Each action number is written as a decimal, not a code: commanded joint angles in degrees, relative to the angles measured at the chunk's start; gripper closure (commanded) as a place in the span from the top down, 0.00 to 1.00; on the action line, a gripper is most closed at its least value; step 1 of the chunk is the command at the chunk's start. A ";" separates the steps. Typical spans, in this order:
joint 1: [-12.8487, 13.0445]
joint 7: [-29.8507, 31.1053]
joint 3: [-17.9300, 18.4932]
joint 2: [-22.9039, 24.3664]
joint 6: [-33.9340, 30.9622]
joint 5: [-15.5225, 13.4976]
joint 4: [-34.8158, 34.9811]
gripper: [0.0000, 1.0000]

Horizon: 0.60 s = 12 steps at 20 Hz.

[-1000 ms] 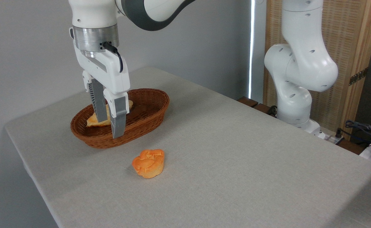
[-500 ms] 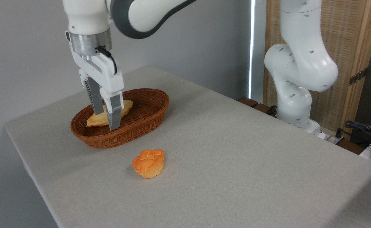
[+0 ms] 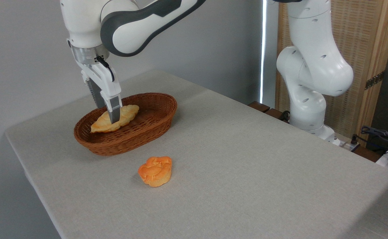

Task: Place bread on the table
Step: 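Close the gripper on the bread piece inside the basket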

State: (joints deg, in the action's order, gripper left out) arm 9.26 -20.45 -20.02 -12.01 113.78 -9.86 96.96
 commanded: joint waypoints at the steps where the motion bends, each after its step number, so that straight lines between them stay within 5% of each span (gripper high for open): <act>1: -0.21 1.81 -2.73 -2.05 2.49 -1.04 -0.19 1.00; 12: 0.14 2.34 -5.03 -7.77 7.95 -0.16 -0.19 1.00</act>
State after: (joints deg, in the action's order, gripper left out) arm 9.32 -18.61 -24.70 -19.40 120.63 -9.88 96.99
